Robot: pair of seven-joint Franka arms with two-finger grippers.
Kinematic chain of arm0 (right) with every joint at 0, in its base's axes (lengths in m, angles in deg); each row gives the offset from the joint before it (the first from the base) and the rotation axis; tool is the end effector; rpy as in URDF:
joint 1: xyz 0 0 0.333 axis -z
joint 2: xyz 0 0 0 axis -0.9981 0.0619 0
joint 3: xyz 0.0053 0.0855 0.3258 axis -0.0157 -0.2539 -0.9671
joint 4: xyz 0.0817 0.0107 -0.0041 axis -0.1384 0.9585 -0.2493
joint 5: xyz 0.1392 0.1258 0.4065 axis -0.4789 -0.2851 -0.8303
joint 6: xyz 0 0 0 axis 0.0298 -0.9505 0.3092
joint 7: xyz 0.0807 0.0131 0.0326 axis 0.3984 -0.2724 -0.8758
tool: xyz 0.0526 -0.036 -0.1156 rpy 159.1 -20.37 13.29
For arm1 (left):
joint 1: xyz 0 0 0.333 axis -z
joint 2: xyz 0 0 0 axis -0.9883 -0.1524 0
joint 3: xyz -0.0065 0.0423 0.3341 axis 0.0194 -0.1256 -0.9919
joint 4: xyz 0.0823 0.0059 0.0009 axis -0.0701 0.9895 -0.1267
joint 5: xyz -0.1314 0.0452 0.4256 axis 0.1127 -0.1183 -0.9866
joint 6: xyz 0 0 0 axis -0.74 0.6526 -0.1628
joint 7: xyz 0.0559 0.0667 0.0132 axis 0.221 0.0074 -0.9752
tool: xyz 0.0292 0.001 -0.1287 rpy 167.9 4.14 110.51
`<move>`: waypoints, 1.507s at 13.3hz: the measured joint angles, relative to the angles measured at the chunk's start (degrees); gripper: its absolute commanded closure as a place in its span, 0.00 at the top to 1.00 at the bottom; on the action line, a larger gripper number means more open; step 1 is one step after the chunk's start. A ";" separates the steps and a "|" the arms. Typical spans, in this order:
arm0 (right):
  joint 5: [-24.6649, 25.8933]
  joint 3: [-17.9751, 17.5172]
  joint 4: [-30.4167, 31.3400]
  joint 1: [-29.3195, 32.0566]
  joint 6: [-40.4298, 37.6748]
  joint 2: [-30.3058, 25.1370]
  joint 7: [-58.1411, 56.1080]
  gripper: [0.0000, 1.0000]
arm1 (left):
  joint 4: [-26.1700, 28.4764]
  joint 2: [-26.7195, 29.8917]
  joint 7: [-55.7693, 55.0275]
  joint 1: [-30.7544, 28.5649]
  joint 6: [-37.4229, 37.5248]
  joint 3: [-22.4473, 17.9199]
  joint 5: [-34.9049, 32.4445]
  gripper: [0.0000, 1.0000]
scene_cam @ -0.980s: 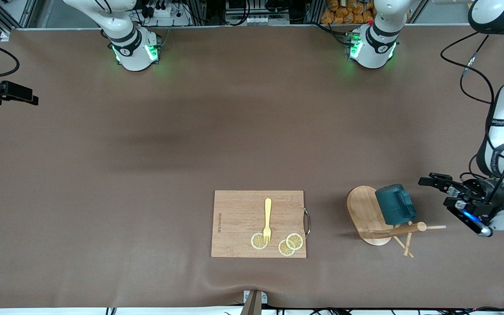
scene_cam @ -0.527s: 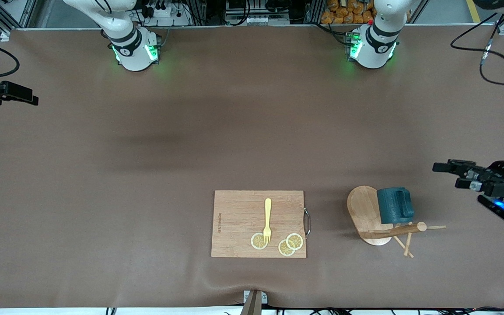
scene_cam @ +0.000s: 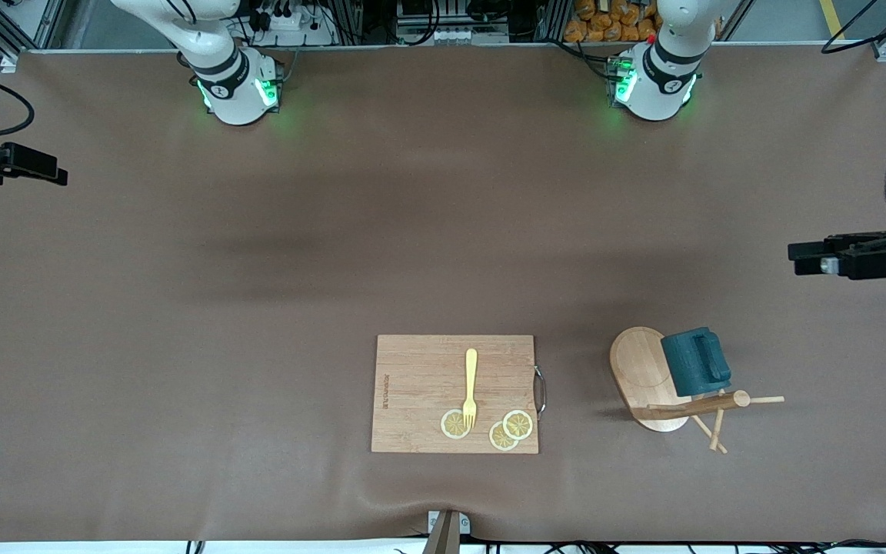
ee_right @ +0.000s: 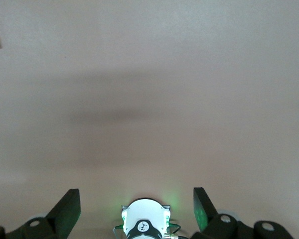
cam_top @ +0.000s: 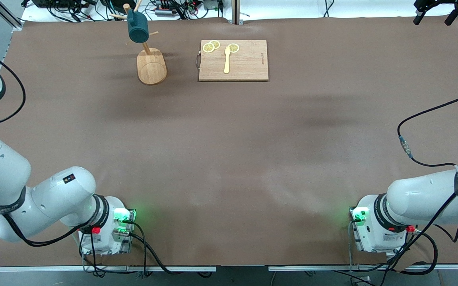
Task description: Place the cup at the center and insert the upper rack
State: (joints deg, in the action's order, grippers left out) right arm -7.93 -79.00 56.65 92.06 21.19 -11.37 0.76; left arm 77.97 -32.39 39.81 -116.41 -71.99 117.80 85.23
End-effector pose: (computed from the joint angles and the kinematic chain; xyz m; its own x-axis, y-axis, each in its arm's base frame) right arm 0.5884 -0.0519 0.6121 0.9672 -0.0272 -0.2527 -0.0356 -0.9989 -0.0288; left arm 0.7059 0.0226 0.5695 0.8786 0.1716 -0.4457 0.4602 -0.5531 0.6945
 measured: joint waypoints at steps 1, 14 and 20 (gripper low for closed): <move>0.00 0.01 0.00 0.02 -0.01 0.00 0.00 1.00 | 0.05 0.97 0.00 0.23 0.00 1.43 -3.68 1.00; -0.06 0.01 -0.32 0.06 -0.30 -0.19 -0.26 1.00 | 2.78 16.62 13.58 33.77 0.93 -26.41 -37.40 1.00; -0.07 -0.03 -0.40 0.00 -0.30 -0.19 -0.39 1.00 | 15.81 24.50 13.32 36.22 -8.07 -28.26 -40.78 1.00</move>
State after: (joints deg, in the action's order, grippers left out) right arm -8.00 -79.03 56.26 92.06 20.89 -11.56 0.37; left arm 93.77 -7.89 53.13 -80.19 -80.06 89.54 44.46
